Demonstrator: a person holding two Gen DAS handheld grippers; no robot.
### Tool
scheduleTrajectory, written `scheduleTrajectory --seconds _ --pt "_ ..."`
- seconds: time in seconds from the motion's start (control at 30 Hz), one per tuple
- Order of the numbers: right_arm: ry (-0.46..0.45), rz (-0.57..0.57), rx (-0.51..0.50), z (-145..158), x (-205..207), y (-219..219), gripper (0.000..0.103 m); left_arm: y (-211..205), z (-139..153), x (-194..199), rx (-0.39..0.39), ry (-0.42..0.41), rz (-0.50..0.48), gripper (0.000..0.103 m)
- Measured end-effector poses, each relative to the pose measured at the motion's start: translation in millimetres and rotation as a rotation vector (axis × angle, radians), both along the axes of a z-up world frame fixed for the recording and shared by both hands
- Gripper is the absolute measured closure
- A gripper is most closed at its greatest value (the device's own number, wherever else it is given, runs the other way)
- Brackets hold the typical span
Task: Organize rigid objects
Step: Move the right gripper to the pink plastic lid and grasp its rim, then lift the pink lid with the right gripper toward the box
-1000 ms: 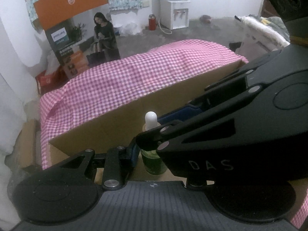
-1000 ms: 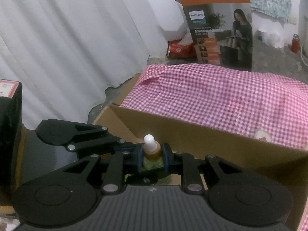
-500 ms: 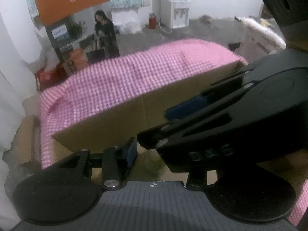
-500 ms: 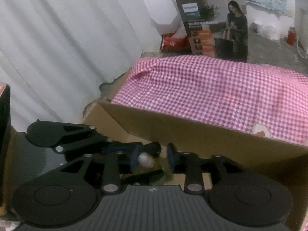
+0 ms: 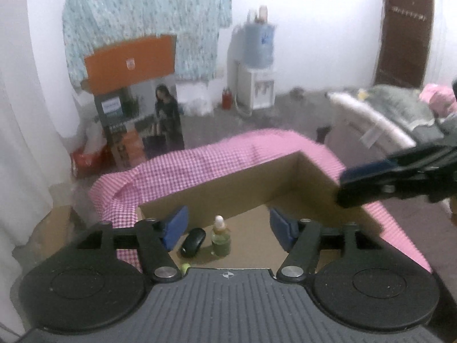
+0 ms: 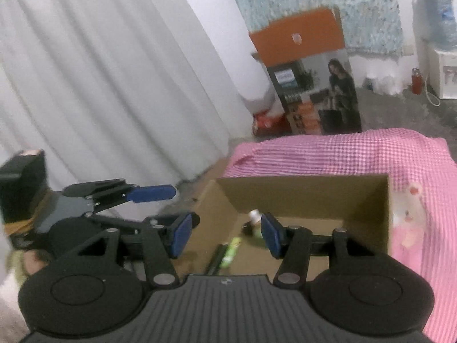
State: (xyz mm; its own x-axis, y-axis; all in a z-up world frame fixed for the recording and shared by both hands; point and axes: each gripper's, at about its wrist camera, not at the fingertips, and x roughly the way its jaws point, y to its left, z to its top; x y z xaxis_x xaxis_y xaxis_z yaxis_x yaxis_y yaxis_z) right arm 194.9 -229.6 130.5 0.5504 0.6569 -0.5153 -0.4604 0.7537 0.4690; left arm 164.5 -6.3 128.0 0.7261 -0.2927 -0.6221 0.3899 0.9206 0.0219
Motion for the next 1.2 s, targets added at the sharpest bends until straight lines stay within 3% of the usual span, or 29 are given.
scheduleTrajectory --seconds 0.13,0.27,0.37,0.53,0.8,0.97,1.03,1.2 --pt "-0.037 0.02 0.078 11.6 -60.2 -16.3 0.047 5.2 -0.3 -42.8 -0.026 -0.021 -0.019 0.033" --pt "-0.025 0.052 0.159 4.3 -103.0 -27.7 0.047 5.3 -19.1 -70.3 -0.05 0.017 -0.068 0.026" --pt "0.029 0.04 0.185 -19.1 -117.3 -32.6 0.047 4.2 -44.2 -80.1 -0.059 0.056 -0.085 0.022" --pt "0.174 -0.022 0.169 -80.4 -113.6 -32.7 0.047 -8.2 -94.2 -85.5 -0.045 0.19 -0.133 0.022" --pt "0.272 -0.079 -0.03 -151.6 -97.7 -4.1 0.055 -43.4 -148.5 -88.0 0.093 0.267 -0.196 0.022" --pt "0.268 -0.044 -0.146 -167.9 -88.3 17.7 0.061 -58.2 -165.2 -88.2 0.174 0.278 -0.22 0.02" --pt "0.267 -0.028 -0.169 -172.9 -86.6 22.1 0.069 -62.6 -169.8 -87.6 0.202 0.274 -0.218 0.02" --pt "0.272 -0.008 -0.207 -179.2 -80.4 24.2 0.081 -65.2 -172.9 -85.0 0.191 0.284 -0.225 0.02"
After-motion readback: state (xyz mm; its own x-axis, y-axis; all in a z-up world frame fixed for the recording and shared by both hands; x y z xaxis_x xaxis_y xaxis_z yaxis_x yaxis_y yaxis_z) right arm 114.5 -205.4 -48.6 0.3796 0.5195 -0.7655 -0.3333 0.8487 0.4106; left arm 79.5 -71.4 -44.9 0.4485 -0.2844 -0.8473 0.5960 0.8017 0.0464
